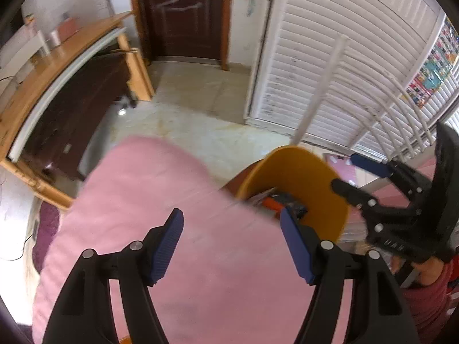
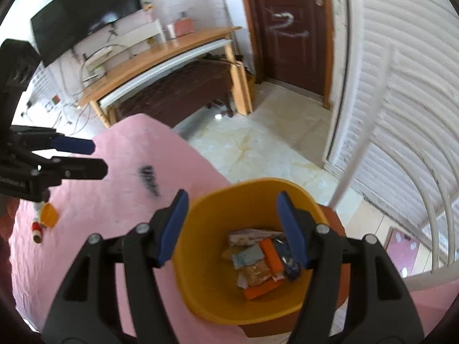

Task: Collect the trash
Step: 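Open the right tool over the bin while the left tool drops the paper packet in, then move the left tool back over the table and grasp the black round lid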

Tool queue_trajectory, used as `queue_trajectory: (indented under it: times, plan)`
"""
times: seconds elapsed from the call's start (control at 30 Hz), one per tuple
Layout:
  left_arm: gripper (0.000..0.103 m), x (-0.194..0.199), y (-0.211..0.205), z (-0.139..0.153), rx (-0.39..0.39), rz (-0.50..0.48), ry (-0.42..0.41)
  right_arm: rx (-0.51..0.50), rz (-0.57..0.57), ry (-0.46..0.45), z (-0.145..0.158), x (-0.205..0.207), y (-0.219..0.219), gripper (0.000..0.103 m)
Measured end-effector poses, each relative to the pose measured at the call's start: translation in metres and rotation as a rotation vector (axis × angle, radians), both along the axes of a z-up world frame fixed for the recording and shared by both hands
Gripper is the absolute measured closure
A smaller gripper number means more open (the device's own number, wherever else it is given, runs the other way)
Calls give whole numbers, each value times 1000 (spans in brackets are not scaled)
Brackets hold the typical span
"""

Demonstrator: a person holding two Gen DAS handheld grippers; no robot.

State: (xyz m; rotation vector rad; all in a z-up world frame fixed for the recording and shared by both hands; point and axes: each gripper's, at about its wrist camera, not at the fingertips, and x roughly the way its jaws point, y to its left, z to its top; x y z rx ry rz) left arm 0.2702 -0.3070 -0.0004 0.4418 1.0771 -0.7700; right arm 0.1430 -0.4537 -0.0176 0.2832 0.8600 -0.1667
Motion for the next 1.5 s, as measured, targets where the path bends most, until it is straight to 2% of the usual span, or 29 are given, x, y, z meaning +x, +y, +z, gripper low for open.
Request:
queue_trajectory:
  times: [0.1,0.23,0.4,0.57,0.67,0.8,1.0,1.13,1.33,1.5]
  plan:
    - [37,11,29,4,13,31,-7,-16,30,-12,10,10,20,41]
    - [37,22,45,11,-32,42,5,-42,57,-2,14,22,36,41]
    - [37,18,41,19,-80,13,22,-75,30,48,13,25,37,41]
    - [37,-2,23,25,-102,-71,7,-98,-26,54,21,10,33,41]
    - [37,-10,26,30,-109,-94,-9,-118,-51,63,27,6,34,41]
    - [37,-14,44,40,-141,-90,-11,-110,-37,33,37,7,44,41]
    - [37,-11,75,39,-91,-67,-39,-110,8,29,37,14,73,41]
    - [37,0,115,39,-49,-37,-44,-95,49,14,41,21,96,41]
    - [36,27,193,24,34,72,-32,-54,159,20,38,35,141,41]
    - [36,34,236,10,54,124,0,-26,240,40,32,48,174,41]
